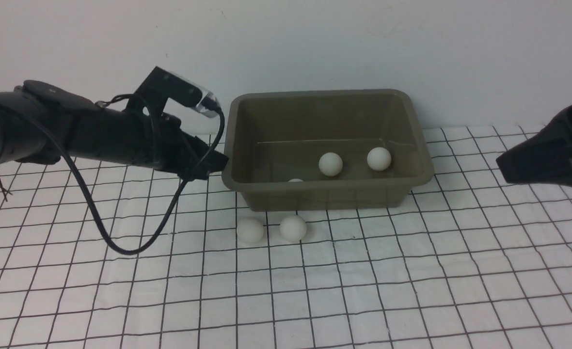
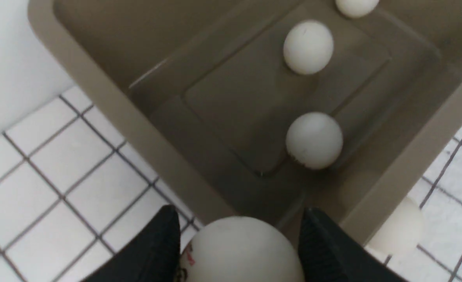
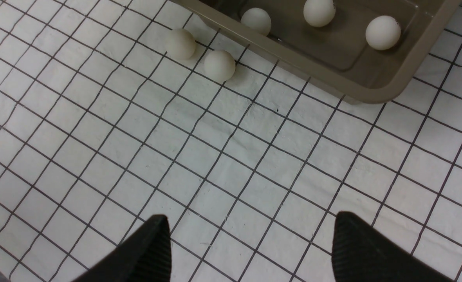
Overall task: Put the table tennis balls into the box on the white checkered tablecloth.
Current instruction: 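Drop the ball into the bin, then reach for and grasp a ping pong ball on the table beside the basket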
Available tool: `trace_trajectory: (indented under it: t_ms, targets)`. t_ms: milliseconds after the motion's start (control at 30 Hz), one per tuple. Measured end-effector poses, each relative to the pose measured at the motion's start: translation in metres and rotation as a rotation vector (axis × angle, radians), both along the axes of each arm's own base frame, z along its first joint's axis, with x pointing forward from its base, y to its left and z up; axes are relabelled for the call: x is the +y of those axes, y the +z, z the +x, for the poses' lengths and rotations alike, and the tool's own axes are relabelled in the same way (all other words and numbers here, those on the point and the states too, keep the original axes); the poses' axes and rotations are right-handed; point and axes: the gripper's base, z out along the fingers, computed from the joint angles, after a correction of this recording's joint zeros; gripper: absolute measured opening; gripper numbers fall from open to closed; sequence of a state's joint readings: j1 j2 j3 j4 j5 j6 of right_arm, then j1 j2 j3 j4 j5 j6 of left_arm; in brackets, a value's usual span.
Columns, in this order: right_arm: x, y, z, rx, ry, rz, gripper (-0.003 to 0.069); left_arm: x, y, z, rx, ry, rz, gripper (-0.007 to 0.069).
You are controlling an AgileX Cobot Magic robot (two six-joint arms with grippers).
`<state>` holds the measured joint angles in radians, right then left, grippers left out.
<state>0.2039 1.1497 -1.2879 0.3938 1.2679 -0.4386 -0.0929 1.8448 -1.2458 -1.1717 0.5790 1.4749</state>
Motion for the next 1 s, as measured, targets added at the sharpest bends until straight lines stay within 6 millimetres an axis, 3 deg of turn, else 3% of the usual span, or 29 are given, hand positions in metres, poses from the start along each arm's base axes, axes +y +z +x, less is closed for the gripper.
trace_trajectory:
  t_ms: [233, 400, 533, 600, 700, 833, 1000]
  targets:
    - [0.0, 0.0, 0.0, 0.0, 0.0, 0.0, 0.0495, -0.027, 0.01, 0.019, -0.135, -0.078, -0.044, 0.0346]
    - [0.0, 0.0, 0.0, 0.0, 0.0, 0.0, 0.0495, -0.048, -0.024, 0.038, -0.141, -0.149, -0.028, 0.0349]
    - [0.0, 0.0, 0.0, 0.0, 0.0, -0.001, 0.0495, -0.049, -0.033, 0.039, -0.099, -0.134, -0.043, 0.0433]
    - [0.0, 0.0, 0.0, 0.0, 0.0, -0.001, 0.0495, -0.048, -0.023, 0.038, -0.098, -0.116, -0.057, 0.0479]
    - [0.0, 0.0, 0.0, -0.002, 0.003, -0.003, 0.0495, -0.04, 0.014, 0.029, -0.135, -0.093, -0.061, 0.0503]
    - [0.0, 0.0, 0.0, -0.012, 0.019, -0.015, 0.0495, -0.024, 0.067, 0.007, -0.153, -0.063, -0.064, 0.0478]
    - [0.0, 0.0, 0.0, -0.013, 0.02, -0.016, 0.0495, -0.014, 0.099, -0.023, -0.058, -0.055, -0.032, 0.0425]
